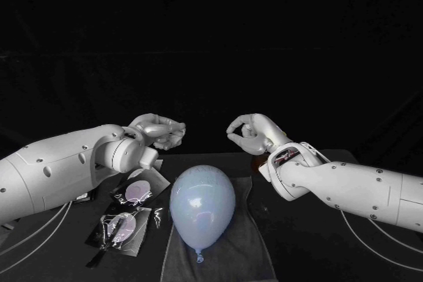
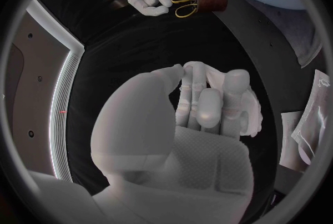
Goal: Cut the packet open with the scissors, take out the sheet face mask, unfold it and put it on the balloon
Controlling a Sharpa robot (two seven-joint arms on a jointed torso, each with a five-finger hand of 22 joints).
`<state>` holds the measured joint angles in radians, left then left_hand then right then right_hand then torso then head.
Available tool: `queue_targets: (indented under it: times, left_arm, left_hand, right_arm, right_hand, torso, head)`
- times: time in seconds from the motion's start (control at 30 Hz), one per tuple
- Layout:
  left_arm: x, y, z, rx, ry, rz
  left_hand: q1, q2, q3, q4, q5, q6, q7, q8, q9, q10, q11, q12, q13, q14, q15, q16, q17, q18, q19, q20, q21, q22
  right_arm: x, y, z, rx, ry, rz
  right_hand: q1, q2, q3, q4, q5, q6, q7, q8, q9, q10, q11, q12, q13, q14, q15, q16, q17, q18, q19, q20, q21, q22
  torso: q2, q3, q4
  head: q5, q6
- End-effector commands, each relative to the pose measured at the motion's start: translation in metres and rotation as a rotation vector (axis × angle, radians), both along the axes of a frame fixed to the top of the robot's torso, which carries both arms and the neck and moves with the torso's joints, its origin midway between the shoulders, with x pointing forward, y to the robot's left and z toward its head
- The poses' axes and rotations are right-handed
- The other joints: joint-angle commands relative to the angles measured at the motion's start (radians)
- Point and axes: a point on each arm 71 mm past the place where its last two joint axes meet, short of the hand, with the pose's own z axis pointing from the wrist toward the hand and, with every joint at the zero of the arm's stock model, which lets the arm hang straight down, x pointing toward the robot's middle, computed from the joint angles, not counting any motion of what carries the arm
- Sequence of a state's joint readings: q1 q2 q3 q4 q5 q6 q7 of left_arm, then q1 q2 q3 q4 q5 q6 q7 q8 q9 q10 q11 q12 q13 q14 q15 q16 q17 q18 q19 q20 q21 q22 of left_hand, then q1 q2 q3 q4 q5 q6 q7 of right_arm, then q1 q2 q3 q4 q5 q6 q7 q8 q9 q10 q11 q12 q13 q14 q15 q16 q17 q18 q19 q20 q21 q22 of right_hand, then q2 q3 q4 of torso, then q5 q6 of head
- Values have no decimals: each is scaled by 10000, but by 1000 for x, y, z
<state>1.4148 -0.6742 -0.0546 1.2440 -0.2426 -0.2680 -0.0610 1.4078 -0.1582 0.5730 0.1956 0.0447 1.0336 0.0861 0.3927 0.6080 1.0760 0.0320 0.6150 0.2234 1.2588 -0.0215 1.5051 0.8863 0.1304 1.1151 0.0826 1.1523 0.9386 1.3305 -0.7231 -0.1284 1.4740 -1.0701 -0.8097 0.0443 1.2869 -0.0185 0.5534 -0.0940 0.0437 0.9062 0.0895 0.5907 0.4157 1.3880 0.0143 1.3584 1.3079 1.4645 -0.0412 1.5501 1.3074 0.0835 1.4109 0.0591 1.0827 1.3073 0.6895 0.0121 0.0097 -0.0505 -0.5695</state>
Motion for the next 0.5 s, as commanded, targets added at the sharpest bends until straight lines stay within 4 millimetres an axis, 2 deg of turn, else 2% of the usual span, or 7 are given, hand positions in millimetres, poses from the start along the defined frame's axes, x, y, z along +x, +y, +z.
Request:
queue_targets:
  times: [0.03, 0.4, 0.5]
  left_arm:
    - [-1, -4, 1, -12, -61, -111]
    - [-2, -7, 2, -53, -98, -287]
    - [-2, -8, 2, -61, -114, -311]
  left_hand:
    - [54, -31, 170, -120, 33, 53, -20, 35, 273, 113, -15, 64, 10, 38, -14, -10, 3, 114, 44, -17, 34, 0]
    - [55, -47, 176, -125, 33, 56, -23, 38, 286, 119, -18, 66, 9, 51, -17, -8, 25, 108, 62, -20, 49, 24]
    - [71, -64, 190, -141, 33, 57, -28, 39, 302, 125, -26, 68, 6, 48, -22, -10, 14, 108, 64, -23, 51, 27]
  right_arm:
    - [0, 1, 1, 77, -14, -54]
    - [2, 6, -2, 97, 452, 181]
    - [4, 8, -4, 162, 740, 290]
  right_hand:
    - [-17, 59, -12, -49, 49, 78, 25, 62, 14, 75, 6, 50, 250, 952, -81, 38, 2193, 19, 80, -14, 62, 1491]
    - [-48, 76, 29, -53, 50, 48, 33, 53, 2, -43, 9, -105, 88, 916, -83, -19, 2051, 68, -8, -19, -213, 1425]
    - [-140, -4, 34, -51, 46, -75, 62, 19, -17, -284, 38, -396, -200, 866, -62, -95, 1869, 113, -111, -11, -506, 1354]
  torso:
    - [7, -5, 8]
    - [-4, -6, -5]
    - [-1, -7, -3]
  head:
    - [-16, -5]
    - [29, -32]
    - [18, -34]
